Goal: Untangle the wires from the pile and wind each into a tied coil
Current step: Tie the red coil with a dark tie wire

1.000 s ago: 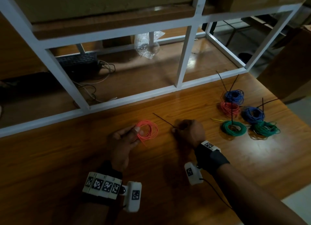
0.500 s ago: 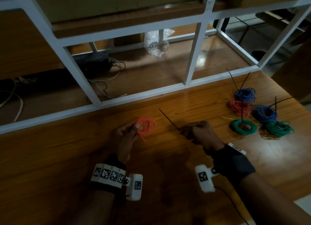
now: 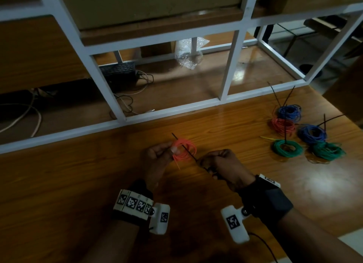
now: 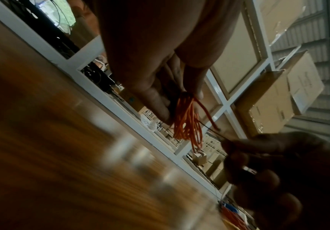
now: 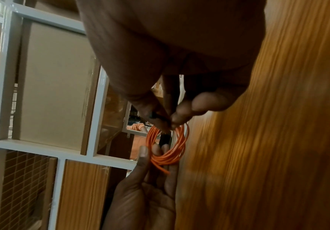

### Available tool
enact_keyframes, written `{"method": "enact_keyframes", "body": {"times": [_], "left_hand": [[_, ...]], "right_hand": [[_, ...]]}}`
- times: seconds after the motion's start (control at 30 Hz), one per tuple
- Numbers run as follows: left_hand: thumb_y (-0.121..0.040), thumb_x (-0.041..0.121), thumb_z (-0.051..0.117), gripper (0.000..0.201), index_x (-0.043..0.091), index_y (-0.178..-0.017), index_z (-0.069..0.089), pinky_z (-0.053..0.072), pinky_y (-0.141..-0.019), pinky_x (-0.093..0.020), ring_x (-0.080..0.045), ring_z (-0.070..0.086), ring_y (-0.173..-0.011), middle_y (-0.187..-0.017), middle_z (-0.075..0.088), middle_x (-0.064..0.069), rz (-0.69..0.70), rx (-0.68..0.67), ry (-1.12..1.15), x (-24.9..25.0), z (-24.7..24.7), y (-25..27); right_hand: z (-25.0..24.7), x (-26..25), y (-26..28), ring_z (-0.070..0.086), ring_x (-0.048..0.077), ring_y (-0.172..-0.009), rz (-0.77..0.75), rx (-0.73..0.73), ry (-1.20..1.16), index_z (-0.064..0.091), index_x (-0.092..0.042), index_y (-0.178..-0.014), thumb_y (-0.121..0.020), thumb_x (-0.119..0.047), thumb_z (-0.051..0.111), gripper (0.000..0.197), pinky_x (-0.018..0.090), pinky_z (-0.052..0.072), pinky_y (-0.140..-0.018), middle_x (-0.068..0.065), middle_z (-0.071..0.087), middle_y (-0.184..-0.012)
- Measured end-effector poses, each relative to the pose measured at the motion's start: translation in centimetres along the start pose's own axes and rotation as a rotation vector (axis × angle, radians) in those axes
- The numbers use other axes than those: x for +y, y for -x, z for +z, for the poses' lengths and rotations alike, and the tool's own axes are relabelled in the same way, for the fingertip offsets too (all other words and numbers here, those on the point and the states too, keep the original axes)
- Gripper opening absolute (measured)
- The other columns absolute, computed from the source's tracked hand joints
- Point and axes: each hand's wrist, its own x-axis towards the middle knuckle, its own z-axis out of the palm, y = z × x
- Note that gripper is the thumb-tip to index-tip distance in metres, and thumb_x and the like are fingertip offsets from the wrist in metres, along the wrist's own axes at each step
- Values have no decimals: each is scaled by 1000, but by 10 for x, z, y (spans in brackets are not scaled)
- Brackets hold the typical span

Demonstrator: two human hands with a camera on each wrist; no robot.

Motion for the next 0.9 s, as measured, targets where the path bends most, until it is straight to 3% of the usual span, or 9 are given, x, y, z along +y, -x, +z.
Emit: {"method": "enact_keyframes", "body": {"times": [0.13,0.2,0.33,0.47,0.53,0.6,0.73,0.83,0.9], "left_hand": [[-68,43,86,67,16,-125,62,56,-84,-40,-26,71,-101,-105,75,-12,-40,16,30,-9,6,9],[-67,40,86,75,14,-131,57,56,-85,-39,-27,70,-104,-110,73,-16,-109,20,95,-8,8,11],[-84,13,72,45,2,-127,60,57,-79,-34,-24,72,-95,-101,75,-16,-195,-76,110,5,11,13],[-89,9,67,28,5,-116,68,57,-83,-36,-27,71,-99,-103,74,-17,-151,-130,57,14,9,11],[-91,8,65,13,12,-99,74,58,-76,-29,-23,73,-92,-95,76,-12,-93,-118,4,17,11,11],[-91,9,65,12,16,-87,74,58,-73,-30,-25,73,-88,-90,76,-11,-54,-85,-47,18,13,10],[-90,15,68,9,13,-91,77,58,-83,-45,-36,71,-94,-93,75,-17,-25,-62,-113,16,15,6],[-91,12,67,13,3,-95,74,60,-74,-34,-28,72,-86,-93,74,-19,-64,-1,-41,18,16,5],[-91,11,66,15,-2,-98,72,59,-69,-30,-23,71,-81,-89,74,-17,-86,33,-2,17,16,3]], "right_hand": [[8,4,1,50,9,-54,-11,-20,-39,79,-9,-93,-91,-6,69,11,23,38,-51,-2,61,-60],[9,8,2,51,7,-54,-9,-37,-19,79,-10,-94,-92,-7,69,11,23,40,-53,-7,61,-58],[5,10,3,51,5,-53,-36,-98,39,78,-11,-93,-94,-8,66,13,24,43,-55,-8,60,-58],[-1,8,3,54,5,-56,-54,-120,28,79,-12,-96,-95,-9,65,14,26,44,-56,-6,63,-62],[-4,8,5,59,7,-62,-65,-133,12,79,-12,-95,-95,-8,65,15,26,46,-56,-2,69,-71],[-6,9,6,65,13,-67,-62,-161,-6,78,-10,-93,-96,-6,64,15,28,48,-56,8,70,-84],[-8,12,12,72,22,-72,-49,-182,-92,75,-11,-99,-100,-13,63,12,28,51,-55,13,75,-93],[-10,14,16,73,28,-75,-81,-185,-243,71,-9,-111,-105,-35,54,32,31,54,-58,20,76,-99],[-16,20,14,74,32,-79,-116,-129,-213,73,-11,-111,-105,-44,49,41,36,56,-63,17,77,-99]]}}
